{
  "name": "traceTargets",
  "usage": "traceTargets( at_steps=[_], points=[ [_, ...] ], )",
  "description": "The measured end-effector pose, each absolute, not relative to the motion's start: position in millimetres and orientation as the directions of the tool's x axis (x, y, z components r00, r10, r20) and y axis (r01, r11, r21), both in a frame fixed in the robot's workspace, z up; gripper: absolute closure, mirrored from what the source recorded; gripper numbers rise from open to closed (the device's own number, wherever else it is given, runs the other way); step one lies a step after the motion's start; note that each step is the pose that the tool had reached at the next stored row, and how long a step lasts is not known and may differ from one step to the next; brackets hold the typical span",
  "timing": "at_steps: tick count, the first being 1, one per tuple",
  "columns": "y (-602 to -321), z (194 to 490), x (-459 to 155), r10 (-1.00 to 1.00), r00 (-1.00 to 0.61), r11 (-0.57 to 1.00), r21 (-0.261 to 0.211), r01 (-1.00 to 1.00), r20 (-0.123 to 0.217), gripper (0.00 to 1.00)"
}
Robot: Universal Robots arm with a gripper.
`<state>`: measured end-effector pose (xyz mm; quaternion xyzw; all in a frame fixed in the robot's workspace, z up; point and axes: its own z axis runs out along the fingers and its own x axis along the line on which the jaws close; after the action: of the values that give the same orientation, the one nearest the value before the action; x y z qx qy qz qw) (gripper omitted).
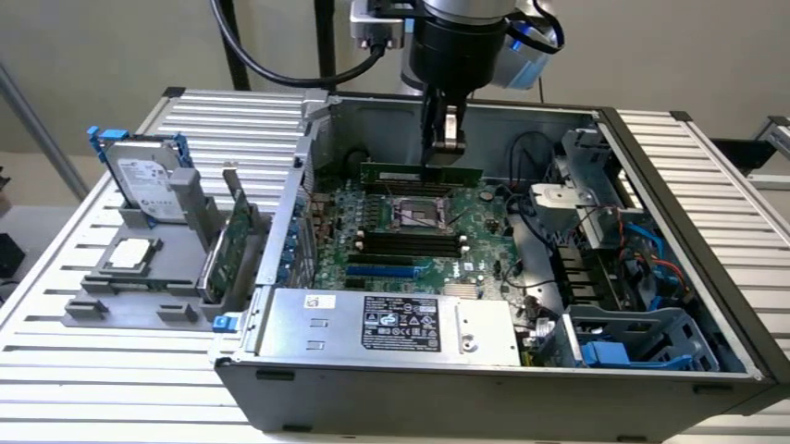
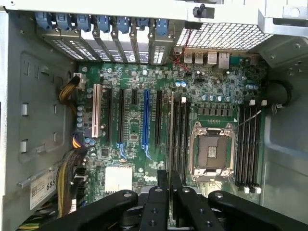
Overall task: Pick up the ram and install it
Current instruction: 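Pick up the ram and move it above insertion slot, then insert the ram into the slot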
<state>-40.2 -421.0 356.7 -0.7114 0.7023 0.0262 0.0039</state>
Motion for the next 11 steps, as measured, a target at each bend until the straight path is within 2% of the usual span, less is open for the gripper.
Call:
traceTargets(
  at_steps=[11],
  points=[
    [-421.0, 356.7, -40.2, -0.999, 0.012, -0.013, 0.031, -0.999, -0.043, 1.00]
  ],
)
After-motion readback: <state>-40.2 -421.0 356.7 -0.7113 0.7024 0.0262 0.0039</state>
